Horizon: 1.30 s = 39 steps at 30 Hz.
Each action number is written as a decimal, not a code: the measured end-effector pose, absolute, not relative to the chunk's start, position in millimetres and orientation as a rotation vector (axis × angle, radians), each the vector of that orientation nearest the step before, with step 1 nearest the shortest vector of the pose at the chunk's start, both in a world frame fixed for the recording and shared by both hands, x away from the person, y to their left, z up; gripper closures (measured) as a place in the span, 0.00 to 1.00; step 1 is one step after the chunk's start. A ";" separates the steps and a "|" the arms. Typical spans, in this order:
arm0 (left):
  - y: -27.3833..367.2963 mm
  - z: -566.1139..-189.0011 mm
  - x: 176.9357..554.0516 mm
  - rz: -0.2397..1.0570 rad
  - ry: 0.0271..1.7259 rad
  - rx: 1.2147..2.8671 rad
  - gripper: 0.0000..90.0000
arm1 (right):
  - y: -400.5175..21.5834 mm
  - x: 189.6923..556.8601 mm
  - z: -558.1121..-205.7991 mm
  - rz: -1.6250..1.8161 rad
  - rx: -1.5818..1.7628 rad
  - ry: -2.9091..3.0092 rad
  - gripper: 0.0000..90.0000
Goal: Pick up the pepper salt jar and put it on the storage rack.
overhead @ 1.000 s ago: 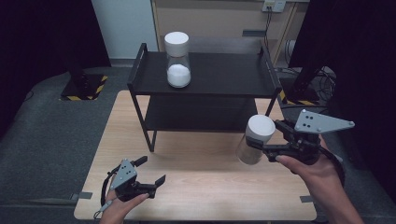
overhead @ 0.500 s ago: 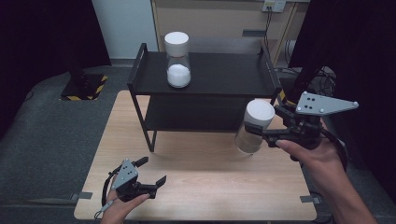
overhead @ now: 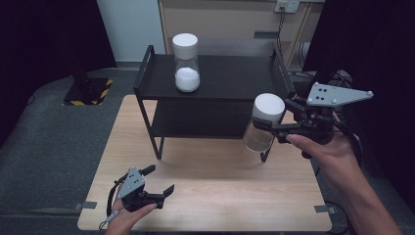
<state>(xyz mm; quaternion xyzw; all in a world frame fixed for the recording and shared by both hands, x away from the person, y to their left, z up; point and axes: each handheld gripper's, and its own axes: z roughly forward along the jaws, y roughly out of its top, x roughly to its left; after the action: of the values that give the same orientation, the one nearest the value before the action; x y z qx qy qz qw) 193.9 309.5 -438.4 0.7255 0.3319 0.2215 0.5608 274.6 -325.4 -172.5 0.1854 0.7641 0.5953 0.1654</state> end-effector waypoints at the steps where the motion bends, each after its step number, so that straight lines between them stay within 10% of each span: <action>1: 309.7 -438.3 194.0 0.522 0.781 1.712 0.03 | -324.9 275.4 -171.7 1.697 0.528 2.177 0.39; 39: 310.3 -440.8 195.9 0.510 0.785 1.718 0.03 | -311.9 307.7 -134.5 1.716 0.544 2.133 0.39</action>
<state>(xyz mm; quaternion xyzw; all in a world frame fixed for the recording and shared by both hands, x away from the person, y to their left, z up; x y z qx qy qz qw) 195.9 310.3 -440.8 0.7285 0.3329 0.2161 0.5583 307.7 -311.9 -134.5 0.1921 0.7525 0.6054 0.1744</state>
